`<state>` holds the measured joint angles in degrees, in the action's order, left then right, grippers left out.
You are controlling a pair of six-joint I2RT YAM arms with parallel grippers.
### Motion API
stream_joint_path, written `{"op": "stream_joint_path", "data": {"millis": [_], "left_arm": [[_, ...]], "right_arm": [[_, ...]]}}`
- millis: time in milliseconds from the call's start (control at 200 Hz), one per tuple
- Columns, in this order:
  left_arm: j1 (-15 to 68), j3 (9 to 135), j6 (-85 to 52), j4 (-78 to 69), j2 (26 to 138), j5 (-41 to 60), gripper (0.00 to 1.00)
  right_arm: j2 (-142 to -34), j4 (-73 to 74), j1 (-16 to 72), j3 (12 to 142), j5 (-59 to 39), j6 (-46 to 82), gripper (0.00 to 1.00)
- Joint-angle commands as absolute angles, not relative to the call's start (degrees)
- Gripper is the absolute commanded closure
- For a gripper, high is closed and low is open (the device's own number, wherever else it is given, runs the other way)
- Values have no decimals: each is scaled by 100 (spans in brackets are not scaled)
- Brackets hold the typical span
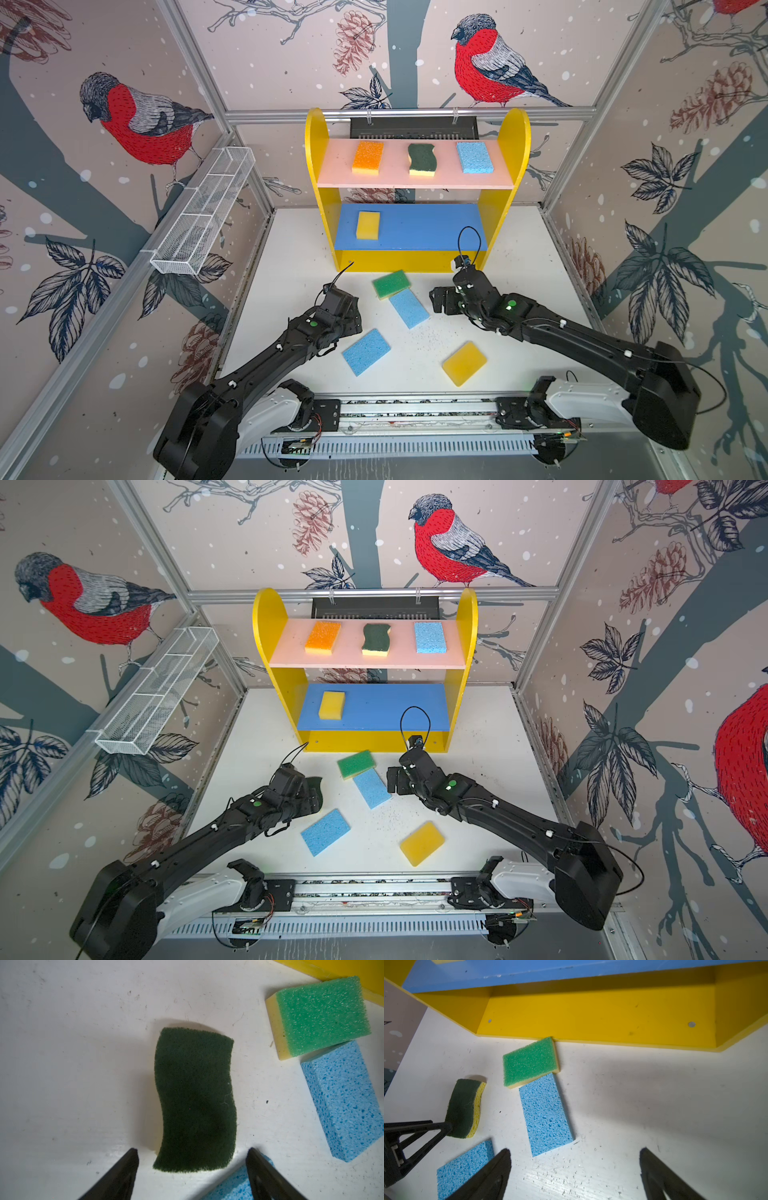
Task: Place and organize the cleaning sponges onto the shelf
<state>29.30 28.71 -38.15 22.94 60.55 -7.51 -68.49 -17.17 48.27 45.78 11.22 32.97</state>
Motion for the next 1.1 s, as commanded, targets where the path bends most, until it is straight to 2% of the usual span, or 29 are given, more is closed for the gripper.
{"op": "stream_joint_path", "data": {"millis": [0, 430, 1096], "left_arm": [[2993, 2870, -3852, 2239, 6111, -723, 17], [3245, 3092, -3749, 2375, 6804, -1045, 14], [3391, 3393, -3573, 2356, 7707, -1138, 16]], "right_arm": [[-6658, -1714, 4649, 4446, 943, 3284, 2], [-6449, -1634, 4168, 4166, 621, 3204, 2], [-6380, -1600, 3797, 3966, 376, 3133, 1]]}}
